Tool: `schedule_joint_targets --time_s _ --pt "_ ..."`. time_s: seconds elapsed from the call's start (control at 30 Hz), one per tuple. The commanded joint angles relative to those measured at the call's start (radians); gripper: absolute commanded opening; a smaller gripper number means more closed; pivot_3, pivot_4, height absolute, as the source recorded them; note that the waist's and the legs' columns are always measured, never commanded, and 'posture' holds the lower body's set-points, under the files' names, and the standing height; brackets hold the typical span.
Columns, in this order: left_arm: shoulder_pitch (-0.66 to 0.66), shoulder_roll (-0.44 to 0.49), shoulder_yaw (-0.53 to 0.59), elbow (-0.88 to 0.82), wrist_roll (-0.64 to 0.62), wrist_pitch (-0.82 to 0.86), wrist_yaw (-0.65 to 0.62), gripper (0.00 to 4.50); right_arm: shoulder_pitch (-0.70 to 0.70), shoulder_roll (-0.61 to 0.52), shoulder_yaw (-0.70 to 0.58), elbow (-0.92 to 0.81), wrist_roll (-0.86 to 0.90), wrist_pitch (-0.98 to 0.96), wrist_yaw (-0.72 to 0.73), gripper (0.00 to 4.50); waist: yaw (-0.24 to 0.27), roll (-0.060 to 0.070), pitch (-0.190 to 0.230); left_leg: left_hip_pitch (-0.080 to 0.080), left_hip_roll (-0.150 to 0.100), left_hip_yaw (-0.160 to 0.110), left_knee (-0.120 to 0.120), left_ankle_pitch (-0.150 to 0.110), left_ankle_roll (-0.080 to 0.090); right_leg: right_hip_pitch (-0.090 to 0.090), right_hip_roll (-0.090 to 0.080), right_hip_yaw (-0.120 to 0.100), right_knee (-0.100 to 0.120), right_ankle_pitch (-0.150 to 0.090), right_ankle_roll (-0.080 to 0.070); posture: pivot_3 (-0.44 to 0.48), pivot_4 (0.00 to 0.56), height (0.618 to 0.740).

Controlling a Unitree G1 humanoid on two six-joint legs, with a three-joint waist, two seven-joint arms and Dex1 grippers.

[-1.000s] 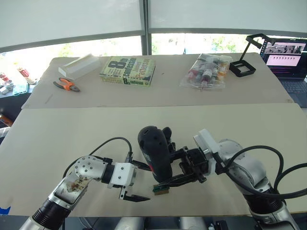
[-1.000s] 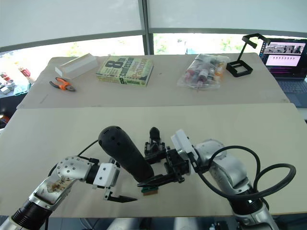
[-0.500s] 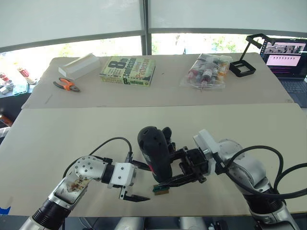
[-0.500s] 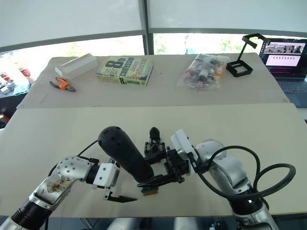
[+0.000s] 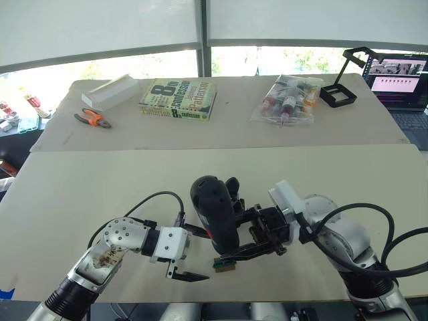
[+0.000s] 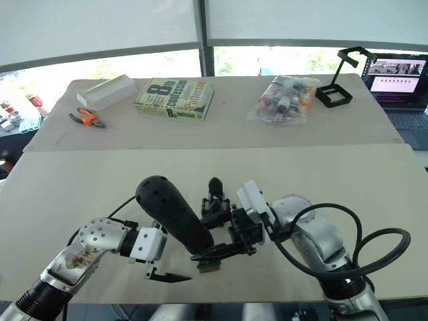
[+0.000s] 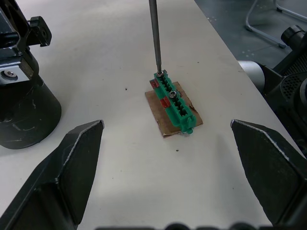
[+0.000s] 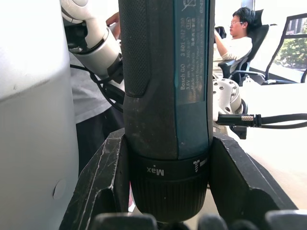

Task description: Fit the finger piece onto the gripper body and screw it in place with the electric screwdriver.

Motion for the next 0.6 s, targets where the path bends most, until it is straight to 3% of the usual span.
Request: schedule_joint_targets --time_s 0.03,0.6 --pt "-0.008 0.002 0.005 -0.008 -0.003 -0.012 0.002 4.5 -0.01 -0.001 -0.011 -0.041 0.019 -0.018 0.01 1.88 0.0 0.0 0.0 0.0 0.0 0.0 0.0 0.0 0.0 0.0 0.0 0.0 0.0 0.0 0.0 0.0 0.15 0.74" --pt "-0.01 0.003 0.007 -0.007 -0.004 -0.012 0.0 4.5 -0.013 0.009 0.002 -0.041 0.016 -0.015 -0.005 1.88 0.0 0.0 0.0 0.0 0.0 0.0 0.0 0.0 0.0 0.0 0.0 0.0 0.0 0.0 0.0 0.0 0.15 0.74"
